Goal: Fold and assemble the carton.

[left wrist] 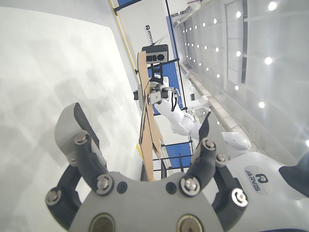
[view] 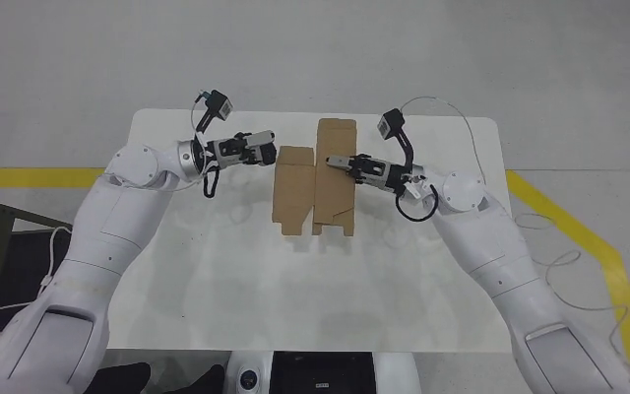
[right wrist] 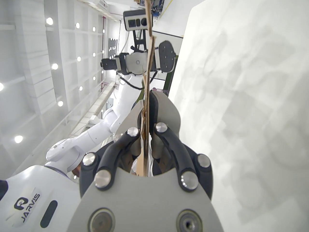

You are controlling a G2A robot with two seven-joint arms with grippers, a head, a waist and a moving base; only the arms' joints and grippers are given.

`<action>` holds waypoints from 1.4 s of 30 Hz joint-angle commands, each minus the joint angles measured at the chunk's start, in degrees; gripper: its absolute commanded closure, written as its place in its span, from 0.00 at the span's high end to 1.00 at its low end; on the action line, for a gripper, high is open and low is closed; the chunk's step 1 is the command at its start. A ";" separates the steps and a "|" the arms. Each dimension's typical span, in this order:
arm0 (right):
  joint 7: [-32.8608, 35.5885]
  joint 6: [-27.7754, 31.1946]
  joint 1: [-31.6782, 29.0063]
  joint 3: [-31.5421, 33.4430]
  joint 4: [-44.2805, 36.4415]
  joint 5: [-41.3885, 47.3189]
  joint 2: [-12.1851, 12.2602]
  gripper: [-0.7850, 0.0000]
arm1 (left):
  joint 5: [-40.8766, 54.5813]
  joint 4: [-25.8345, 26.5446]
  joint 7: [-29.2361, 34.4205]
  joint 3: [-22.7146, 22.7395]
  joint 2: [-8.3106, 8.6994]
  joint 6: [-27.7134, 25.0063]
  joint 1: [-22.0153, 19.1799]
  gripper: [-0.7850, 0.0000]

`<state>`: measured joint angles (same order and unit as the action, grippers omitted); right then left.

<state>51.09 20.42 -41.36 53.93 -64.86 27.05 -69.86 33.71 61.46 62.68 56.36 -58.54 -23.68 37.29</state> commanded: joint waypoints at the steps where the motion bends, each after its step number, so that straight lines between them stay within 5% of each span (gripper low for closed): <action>1: -1.92 -0.89 -0.32 0.28 -0.52 -0.37 -0.06 0.00 | 0.42 1.39 -0.98 0.52 0.16 2.05 1.49 1.00; 18: -9.83 -2.51 -2.82 2.53 -2.40 -2.24 -0.59 0.00 | 0.41 13.59 -3.65 4.11 1.16 10.84 10.57 1.00; 20: -10.11 -2.49 -2.97 2.71 -2.57 -2.35 -0.66 0.00 | 0.48 14.27 -3.83 4.23 1.13 11.41 11.10 0.88; 23: -10.61 -2.56 -3.21 3.02 -2.64 -2.64 -0.75 0.00 | 0.40 14.83 -4.20 4.58 1.12 12.31 11.69 0.47; 29: -11.55 -2.64 -3.82 3.59 -2.89 -3.26 -0.91 0.00 | 0.46 15.50 -3.36 5.36 1.13 13.09 12.53 0.18; 31: -11.56 -2.73 -3.93 3.73 -3.01 -3.41 -0.96 0.00 | 0.31 15.62 -3.01 5.55 1.13 13.18 12.74 0.00; 40: -11.08 -2.75 -4.20 4.38 -3.54 -3.81 -1.21 0.00 | -0.41 15.68 -2.16 6.03 0.97 13.74 13.00 0.00; 42: -10.81 -2.69 -4.22 4.56 -3.63 -3.86 -1.25 0.55 | -0.57 15.61 -2.05 6.11 0.92 13.84 12.97 0.00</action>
<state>40.18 17.69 -45.58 58.41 -68.46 23.22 -71.09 33.24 77.10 60.57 62.44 -57.60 -9.87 50.29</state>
